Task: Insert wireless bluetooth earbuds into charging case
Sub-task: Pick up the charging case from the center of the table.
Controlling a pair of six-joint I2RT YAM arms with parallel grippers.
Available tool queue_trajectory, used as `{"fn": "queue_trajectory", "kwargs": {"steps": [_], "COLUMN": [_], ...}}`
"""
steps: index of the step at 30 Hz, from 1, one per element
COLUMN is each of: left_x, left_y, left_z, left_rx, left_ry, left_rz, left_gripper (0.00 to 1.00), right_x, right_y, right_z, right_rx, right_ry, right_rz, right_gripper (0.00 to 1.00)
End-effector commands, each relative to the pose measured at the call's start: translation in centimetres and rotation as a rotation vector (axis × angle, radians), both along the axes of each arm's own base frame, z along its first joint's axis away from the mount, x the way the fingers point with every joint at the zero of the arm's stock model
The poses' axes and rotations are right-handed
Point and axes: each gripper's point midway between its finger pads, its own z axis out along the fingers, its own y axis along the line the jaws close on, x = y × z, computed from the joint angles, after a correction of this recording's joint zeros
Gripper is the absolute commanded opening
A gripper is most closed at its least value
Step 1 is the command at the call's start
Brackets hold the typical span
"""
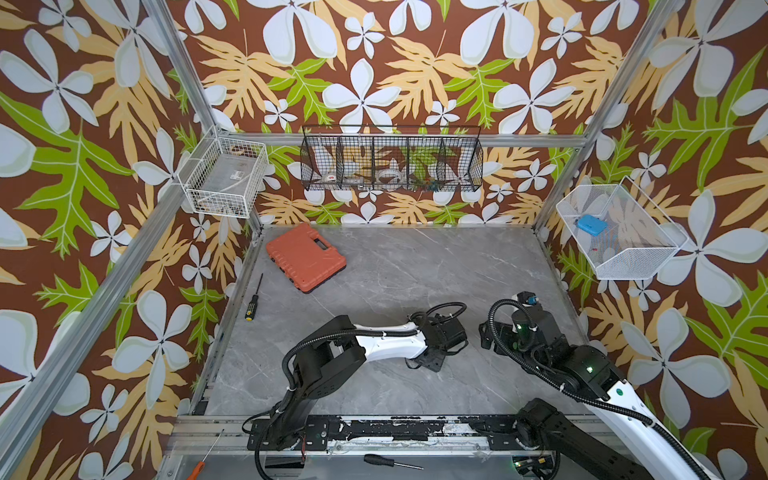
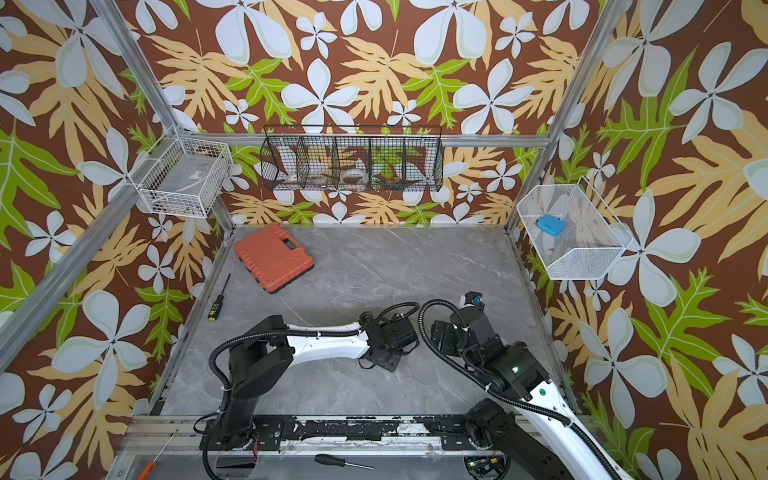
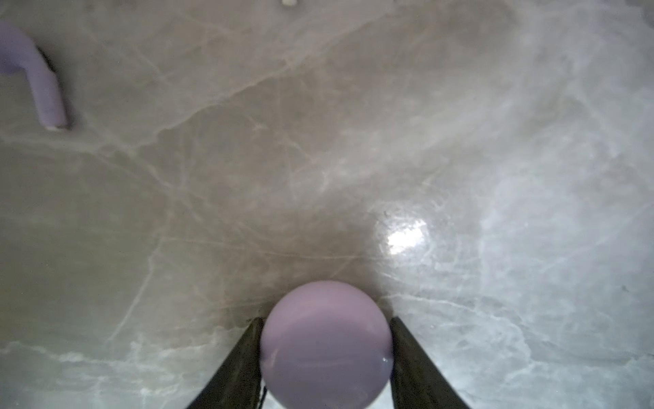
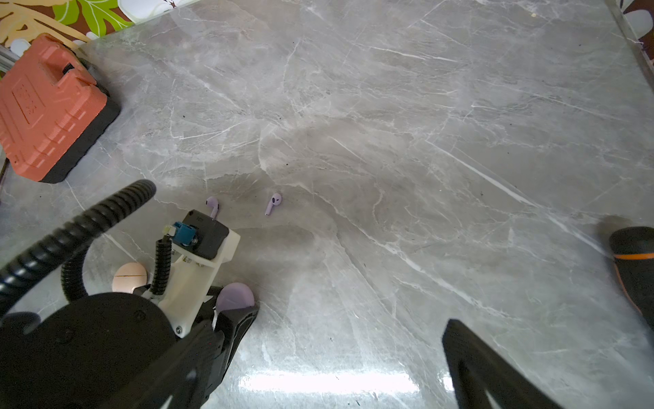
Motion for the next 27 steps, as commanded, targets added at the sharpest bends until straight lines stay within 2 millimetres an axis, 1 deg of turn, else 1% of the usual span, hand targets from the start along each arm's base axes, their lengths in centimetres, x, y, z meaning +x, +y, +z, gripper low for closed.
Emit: {"fn": "queue_trajectory", "kwargs": {"steps": [1,4,7,10,14,17,21,25,27], "left_x": [-1.0,-0.9,-0.7,-0.3,0.4,0.7,0.2,-0.5,-1.0], "left_y": [0.1,0.3,0.7,1.1,2.0,3.3,4.9,6.9,7.7], "left_z": [-1.1,-0.9,-0.2,1.4,4.4,6.5,9.1,11.3,12.0], "left_rx": [0.007,0.009,0.004,-0.012,-0.049,-0.056,-0.103,-0.127,-0.138], "left_ry": [0.051,0.042,0.021,-0.028,-0.129,-0.211,-0.294,-0.374,-0.404], "left_rz": [-0.007,-0.007,-0.013,-0.028,-0.068,-0.125,-0.213,-0.285,-0.32], "left_gripper": [0.49,0.46,0.42,0.4,0.39,0.39,0.39,0.4,0.4], "right_x": [0.0,0.1,0.1,0.1,0.3,0.3,0.4,0.1,-0.1], "right_y": [0.1,0.2,0.3,0.5,1.2,2.4,4.2,7.1,8.6], "right_z": [0.0,-0.1,-0.3,-0.7,-0.8,-0.6,0.0,0.3,0.4], "right_rx": [0.003,0.005,0.007,0.009,0.024,0.063,0.124,0.214,0.266], "right_ry": [0.0,0.002,0.005,0.014,0.021,0.019,0.008,0.03,0.047], "right_rz": [0.005,0.005,0.009,0.019,0.048,0.096,0.175,0.295,0.357], "right_gripper": [0.99,0.99,0.99,0.99,0.99,0.99,0.99,0.98,0.97]}}
